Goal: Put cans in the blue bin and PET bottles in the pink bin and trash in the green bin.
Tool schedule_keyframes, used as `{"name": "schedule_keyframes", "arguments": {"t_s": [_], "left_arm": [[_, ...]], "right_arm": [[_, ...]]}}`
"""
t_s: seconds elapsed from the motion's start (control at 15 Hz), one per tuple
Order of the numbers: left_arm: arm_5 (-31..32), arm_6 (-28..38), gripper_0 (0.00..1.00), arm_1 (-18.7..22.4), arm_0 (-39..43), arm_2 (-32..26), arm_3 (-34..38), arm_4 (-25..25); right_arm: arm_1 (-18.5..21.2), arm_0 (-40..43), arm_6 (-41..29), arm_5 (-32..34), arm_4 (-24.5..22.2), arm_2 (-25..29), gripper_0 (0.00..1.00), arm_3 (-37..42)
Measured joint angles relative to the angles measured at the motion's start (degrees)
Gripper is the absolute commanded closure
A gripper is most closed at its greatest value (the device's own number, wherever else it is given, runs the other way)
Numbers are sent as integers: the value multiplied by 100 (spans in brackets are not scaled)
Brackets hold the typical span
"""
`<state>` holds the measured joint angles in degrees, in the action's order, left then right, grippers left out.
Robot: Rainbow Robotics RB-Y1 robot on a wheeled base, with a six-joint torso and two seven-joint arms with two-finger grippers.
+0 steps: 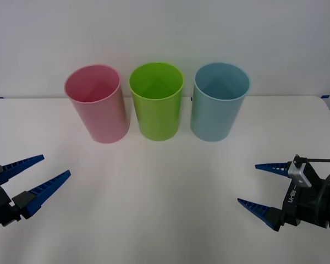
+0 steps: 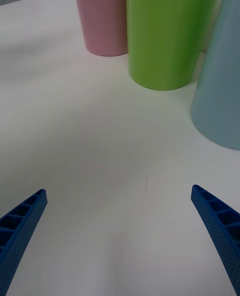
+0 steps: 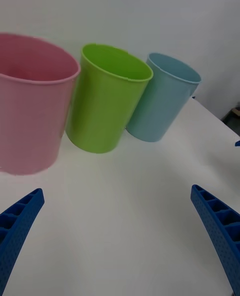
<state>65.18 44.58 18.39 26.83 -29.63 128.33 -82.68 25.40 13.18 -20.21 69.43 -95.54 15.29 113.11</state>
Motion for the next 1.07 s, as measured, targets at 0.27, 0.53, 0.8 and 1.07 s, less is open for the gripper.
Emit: {"name": "schedule_keyframes", "arguments": {"t_s": [0.27, 0.53, 0.8, 1.07], "left_arm": [[342, -617, 0, -405, 311, 37, -194, -34], [616, -1220, 0, -451, 448, 113, -658, 118], [812, -1303, 0, -450, 620, 193, -858, 147], [816, -1336, 0, -451, 726, 269, -861, 183]], "right_arm": [[0, 0, 0, 0, 0, 0, 0, 0], [0, 0, 0, 0, 0, 0, 0, 0], [0, 0, 0, 0, 0, 0, 0, 0], [0, 0, 0, 0, 0, 0, 0, 0]]}}
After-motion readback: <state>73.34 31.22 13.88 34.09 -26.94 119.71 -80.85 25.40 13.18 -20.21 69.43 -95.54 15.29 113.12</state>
